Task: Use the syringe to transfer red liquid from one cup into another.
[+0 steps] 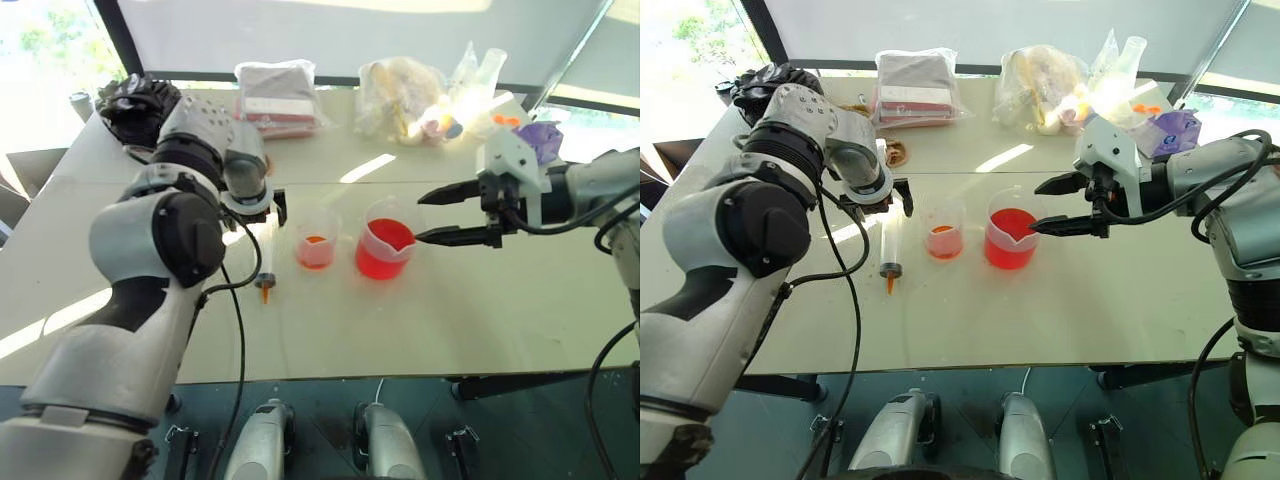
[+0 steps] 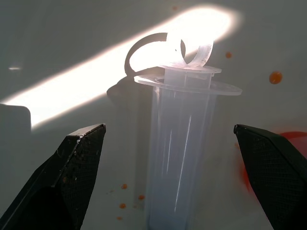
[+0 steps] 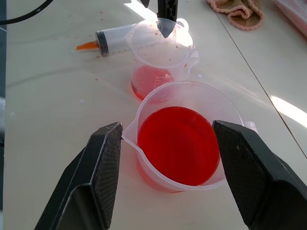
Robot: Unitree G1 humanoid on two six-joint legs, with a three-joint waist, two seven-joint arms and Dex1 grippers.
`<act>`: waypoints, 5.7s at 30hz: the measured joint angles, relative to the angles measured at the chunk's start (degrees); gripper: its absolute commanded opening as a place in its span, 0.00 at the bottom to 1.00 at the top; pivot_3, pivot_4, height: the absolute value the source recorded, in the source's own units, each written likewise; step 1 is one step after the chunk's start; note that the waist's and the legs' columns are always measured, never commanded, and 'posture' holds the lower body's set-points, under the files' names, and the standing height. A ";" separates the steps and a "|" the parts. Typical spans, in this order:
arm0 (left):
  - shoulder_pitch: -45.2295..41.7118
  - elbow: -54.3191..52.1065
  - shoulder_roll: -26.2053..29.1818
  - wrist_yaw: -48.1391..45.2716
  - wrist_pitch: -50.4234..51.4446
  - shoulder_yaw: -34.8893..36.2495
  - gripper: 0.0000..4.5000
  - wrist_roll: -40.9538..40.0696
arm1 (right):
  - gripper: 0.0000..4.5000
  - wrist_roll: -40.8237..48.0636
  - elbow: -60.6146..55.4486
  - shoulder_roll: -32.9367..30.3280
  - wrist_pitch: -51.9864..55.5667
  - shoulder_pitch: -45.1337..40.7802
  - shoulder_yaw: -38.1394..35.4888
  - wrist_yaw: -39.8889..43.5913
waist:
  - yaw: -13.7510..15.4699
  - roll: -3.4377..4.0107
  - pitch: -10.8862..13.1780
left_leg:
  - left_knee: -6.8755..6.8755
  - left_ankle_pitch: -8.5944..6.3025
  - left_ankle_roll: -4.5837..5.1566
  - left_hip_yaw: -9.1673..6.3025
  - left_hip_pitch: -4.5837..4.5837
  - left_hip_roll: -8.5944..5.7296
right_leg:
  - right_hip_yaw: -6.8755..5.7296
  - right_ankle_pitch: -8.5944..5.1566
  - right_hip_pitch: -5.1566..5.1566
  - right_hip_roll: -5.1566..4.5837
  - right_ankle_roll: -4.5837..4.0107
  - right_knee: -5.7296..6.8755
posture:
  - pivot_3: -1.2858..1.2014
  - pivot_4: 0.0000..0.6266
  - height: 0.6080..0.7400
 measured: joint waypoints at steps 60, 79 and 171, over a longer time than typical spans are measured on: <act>12.42 -53.81 1.94 -72.04 -37.77 -29.43 0.33 1.27 | 0.70 5.35 -0.03 0.88 4.26 1.61 -11.59 -11.53 | 1.20 0.02 -0.01 | 0.03 -0.02 0.23 0.28 -0.03 0.03 | -0.03 0.14 -0.04 0.06 -0.21 -0.15 | 0.52 0.24 1.00; 27.40 -51.58 -12.09 -95.35 -52.80 -36.90 0.33 2.66 | 0.70 19.37 -12.42 1.92 17.94 7.35 -22.87 -23.61 | 1.41 0.06 -0.02 | 0.32 -0.27 0.68 0.13 -0.03 0.19 | -0.03 0.14 0.06 0.05 -0.23 -0.11 | 0.52 0.24 1.00; 41.61 -62.17 -12.08 -96.01 -48.99 -43.72 0.33 6.09 | 0.50 32.73 -7.23 10.46 20.88 0.53 -22.89 -40.18 | 1.39 0.13 -0.02 | 0.81 -0.54 1.08 -0.01 -0.15 0.23 | -0.01 0.01 0.20 0.02 -0.47 -0.20 | 0.52 0.24 1.00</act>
